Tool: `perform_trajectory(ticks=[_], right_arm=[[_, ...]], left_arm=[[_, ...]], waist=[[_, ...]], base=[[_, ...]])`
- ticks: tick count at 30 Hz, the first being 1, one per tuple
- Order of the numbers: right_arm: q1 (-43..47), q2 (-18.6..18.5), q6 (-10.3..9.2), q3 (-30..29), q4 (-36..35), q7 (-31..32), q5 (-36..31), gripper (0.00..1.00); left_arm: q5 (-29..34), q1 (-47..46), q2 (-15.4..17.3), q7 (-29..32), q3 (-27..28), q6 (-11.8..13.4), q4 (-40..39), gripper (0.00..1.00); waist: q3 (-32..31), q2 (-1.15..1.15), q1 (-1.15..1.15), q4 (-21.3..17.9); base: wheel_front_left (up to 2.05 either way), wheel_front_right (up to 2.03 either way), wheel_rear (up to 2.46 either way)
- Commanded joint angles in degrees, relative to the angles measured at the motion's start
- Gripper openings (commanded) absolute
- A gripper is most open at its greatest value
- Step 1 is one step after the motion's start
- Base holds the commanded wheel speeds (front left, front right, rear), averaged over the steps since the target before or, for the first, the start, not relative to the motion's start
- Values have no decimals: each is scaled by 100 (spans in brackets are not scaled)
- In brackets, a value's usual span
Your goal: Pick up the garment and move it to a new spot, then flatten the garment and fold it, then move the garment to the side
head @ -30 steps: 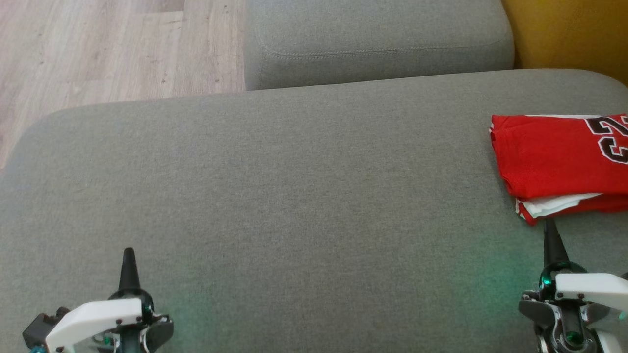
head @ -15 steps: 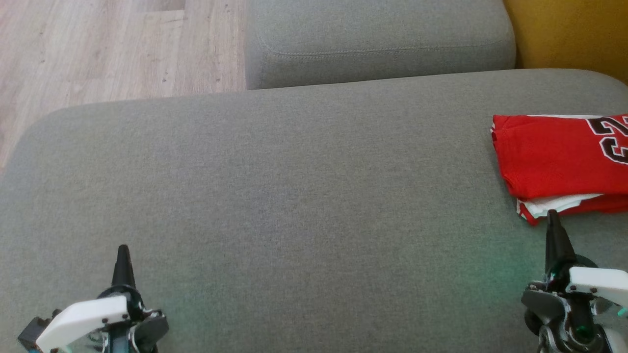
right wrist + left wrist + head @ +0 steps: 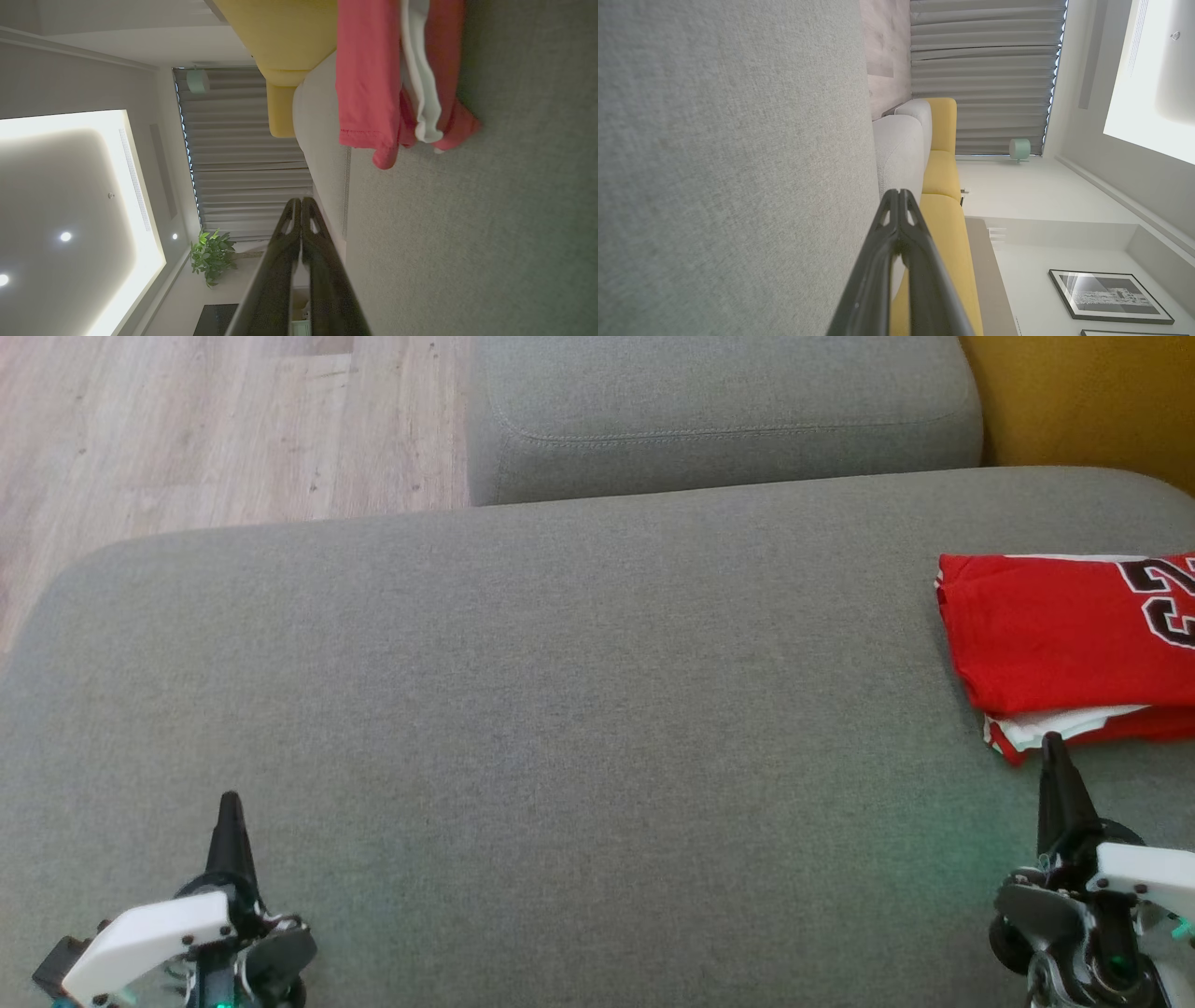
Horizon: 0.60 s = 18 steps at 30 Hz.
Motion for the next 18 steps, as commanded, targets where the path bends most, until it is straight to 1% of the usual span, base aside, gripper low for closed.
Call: perform_trajectory(ticks=[1,18], right_arm=[[-314,-42,-4,114,-226,33,40,0],[-314,-42,-4,115,-226,33,41,0]], left_arm=[[-32,-288,29,41,218,-41,-210,0],[-32,-288,29,41,218,-41,-211,0]], waist=[[0,0,0,0],[0,0,0,0]], base=[[0,0,0],[0,0,0]])
